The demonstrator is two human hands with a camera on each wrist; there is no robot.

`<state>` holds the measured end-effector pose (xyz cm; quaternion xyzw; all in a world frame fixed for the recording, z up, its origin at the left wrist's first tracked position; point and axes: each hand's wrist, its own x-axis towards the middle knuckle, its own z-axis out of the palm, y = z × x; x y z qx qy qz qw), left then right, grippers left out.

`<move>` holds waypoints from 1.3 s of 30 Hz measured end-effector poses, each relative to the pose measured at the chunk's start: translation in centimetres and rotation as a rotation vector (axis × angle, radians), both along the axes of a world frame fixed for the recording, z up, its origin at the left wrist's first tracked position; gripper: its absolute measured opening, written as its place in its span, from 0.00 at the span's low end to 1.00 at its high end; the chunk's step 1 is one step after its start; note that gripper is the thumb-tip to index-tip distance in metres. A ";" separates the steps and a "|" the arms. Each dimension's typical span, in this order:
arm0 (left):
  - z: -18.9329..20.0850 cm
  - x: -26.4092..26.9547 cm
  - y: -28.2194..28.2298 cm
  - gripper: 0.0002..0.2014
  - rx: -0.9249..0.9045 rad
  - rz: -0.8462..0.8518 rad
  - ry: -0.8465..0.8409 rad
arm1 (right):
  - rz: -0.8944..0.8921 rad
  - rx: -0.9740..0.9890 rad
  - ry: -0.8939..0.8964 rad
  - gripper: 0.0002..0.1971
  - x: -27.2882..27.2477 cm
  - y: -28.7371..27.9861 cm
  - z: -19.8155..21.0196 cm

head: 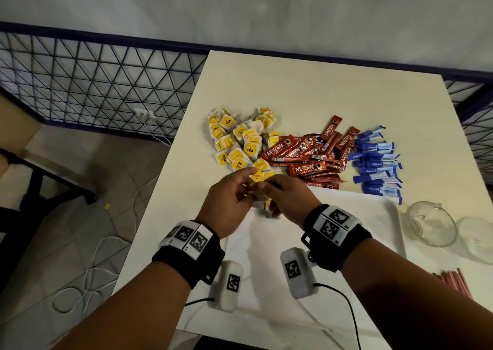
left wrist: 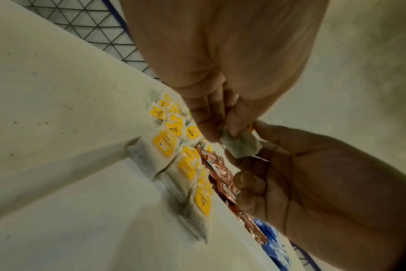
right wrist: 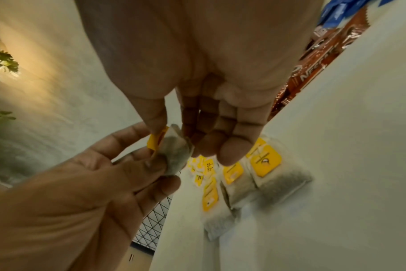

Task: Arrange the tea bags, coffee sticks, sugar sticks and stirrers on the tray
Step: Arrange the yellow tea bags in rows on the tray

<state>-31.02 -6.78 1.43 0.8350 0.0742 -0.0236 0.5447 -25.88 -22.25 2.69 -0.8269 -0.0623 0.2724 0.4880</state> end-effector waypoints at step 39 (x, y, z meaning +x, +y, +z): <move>-2.7 0.7 -2.2 0.08 0.503 -0.033 0.383 | 0.193 -0.428 -0.295 0.11 -0.6 -2.4 -4.2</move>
